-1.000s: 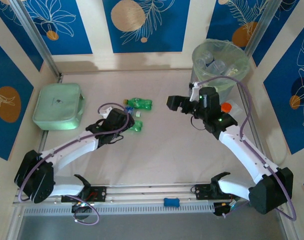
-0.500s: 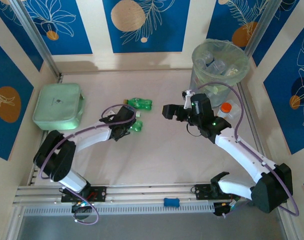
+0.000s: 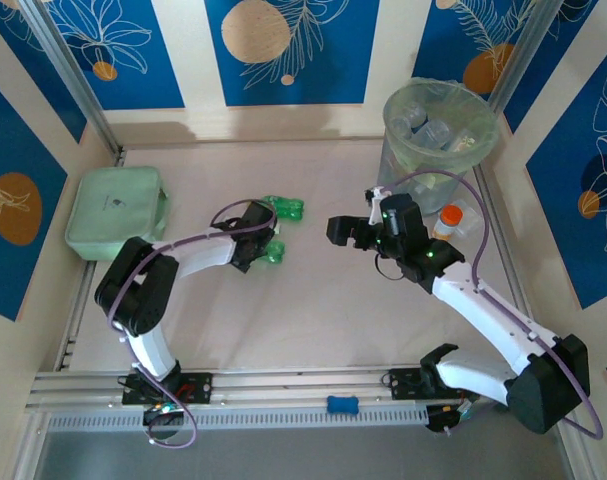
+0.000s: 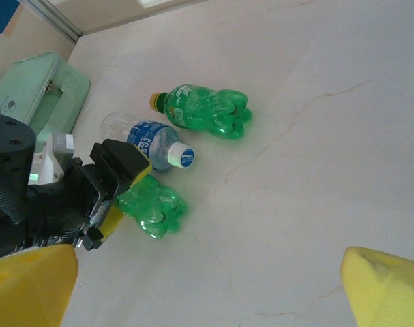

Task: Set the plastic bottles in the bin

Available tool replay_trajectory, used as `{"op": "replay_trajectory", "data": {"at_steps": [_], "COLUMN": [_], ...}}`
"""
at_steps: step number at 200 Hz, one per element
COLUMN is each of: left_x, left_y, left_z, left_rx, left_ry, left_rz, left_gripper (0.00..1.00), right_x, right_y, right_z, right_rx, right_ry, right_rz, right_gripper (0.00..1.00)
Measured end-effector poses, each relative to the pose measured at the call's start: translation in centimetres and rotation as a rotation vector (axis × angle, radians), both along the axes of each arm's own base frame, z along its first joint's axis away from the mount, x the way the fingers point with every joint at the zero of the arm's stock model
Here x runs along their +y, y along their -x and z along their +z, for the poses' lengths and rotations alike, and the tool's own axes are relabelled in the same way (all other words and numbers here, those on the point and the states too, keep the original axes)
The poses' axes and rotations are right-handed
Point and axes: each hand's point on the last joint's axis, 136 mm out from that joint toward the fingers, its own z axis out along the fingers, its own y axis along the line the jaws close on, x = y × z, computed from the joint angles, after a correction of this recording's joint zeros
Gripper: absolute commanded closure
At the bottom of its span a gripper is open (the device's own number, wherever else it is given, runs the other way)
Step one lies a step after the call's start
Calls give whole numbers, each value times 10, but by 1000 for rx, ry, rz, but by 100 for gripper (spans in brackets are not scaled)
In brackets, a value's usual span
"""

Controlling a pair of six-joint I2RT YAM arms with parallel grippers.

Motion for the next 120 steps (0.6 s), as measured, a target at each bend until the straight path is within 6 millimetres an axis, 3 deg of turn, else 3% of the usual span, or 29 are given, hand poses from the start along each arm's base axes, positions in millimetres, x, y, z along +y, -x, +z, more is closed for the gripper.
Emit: {"op": "replay_trajectory", "data": {"at_steps": [54,96,120], "left_x": [0,3,4], "left_y": [4,7,8], "left_z": [-9,-10,-9], "left_rx": [7,-10,-30], "left_ry": [19,28,37], "left_rz": [11,15,9], "left_gripper": [29,47,50], "right_x": [-4,-2,1], "right_y": [1,2,4], "right_z": [0,-1,-3], "right_rx": [-2,-1,4], "right_ry": [8,8,3], "right_rz": [-13,-8,5], "right_gripper": [1,1,1]}}
